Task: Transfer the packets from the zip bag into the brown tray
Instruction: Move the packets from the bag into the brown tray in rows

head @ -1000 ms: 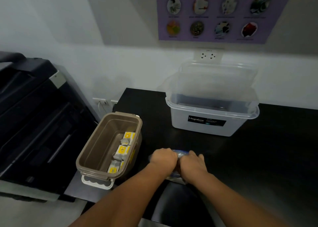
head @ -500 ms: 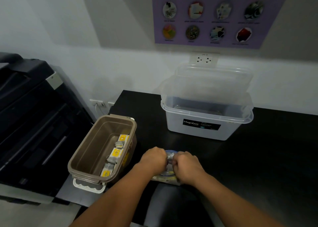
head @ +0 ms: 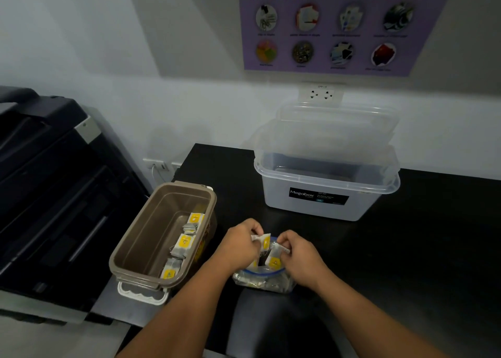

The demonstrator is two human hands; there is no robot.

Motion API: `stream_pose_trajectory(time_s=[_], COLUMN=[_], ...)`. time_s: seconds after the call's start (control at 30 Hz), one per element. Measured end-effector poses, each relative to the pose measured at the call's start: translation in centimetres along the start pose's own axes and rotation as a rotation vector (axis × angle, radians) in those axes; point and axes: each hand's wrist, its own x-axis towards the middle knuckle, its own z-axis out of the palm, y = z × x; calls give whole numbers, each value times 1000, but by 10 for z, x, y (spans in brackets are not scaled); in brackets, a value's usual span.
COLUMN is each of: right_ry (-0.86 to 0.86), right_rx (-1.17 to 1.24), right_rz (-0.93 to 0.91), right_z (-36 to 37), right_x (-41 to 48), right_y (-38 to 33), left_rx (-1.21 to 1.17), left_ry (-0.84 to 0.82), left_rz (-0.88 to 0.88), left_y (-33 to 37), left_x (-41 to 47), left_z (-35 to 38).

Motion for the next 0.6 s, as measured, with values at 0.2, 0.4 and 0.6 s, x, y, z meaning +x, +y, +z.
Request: stream_pose_trajectory(time_s=[0.2,0.4,0.6], right_ry=[-6,100,162], right_rx=[-64,50,368], right_rz=[-13,49,106], right_z=[0,-7,-14], right_x=[3,5,14], right_y=[-6,-20,-42], left_rx=[-189,-348,-573], left_ry=[40,219,457], left_rz=[-25,66,21], left_y=[4,17,-12], left_x=[-6,-24,-28], left_z=[-9,-53,-127])
